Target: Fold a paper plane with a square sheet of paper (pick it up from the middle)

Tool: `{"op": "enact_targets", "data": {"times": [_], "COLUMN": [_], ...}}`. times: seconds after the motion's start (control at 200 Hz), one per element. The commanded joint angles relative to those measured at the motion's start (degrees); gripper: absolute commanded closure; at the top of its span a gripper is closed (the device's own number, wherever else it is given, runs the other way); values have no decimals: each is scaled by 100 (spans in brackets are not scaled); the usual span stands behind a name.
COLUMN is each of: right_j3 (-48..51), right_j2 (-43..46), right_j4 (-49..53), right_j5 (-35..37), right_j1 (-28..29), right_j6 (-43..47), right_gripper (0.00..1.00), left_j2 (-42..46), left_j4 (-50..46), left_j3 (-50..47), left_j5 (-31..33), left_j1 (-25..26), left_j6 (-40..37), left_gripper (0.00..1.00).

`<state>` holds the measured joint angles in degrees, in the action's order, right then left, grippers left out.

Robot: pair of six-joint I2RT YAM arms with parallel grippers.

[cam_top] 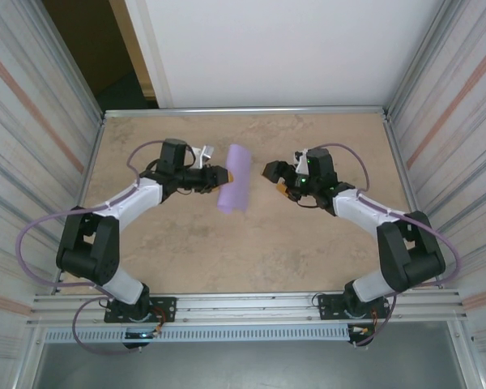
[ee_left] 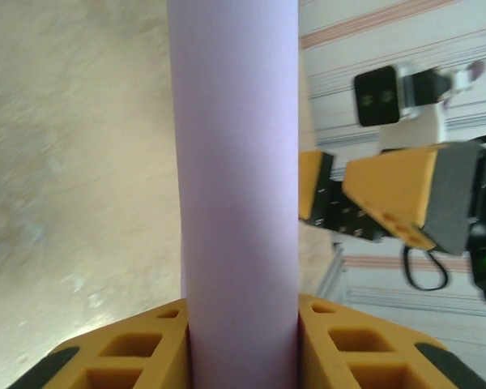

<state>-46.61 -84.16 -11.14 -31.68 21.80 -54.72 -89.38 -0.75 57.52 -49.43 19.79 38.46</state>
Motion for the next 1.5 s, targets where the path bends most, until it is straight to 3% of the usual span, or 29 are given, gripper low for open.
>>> {"op": "enact_targets", "data": {"times": [0.0, 0.256, 0.566, 0.882, 1.498], "right_j3": [-209, -529, -960, -759, -1061], "right_j2": [208, -214, -780, -382, -148], "right_j4": [-402, -940, -1592, -1659, -480], "right_j5": [-684, -1200, -1771, -1826, -1489], "right_j1": [-5, 28, 183, -11, -102], "right_j6": [168, -78, -465, -549, -188], "right_gripper": [5, 1, 9, 37, 98], "left_j2": [141, 90, 48, 70, 101], "left_j4": [599, 1680, 1741, 1255, 638], "left_j3": [206, 168, 89, -1, 163], "left_j5": [-687, -1051, -1046, -877, -846], "left_j1": [-54, -54, -79, -270, -281], "left_j6": [561, 1540, 1677, 1381, 996], "left_gripper": [67, 67, 68, 69, 66]}}
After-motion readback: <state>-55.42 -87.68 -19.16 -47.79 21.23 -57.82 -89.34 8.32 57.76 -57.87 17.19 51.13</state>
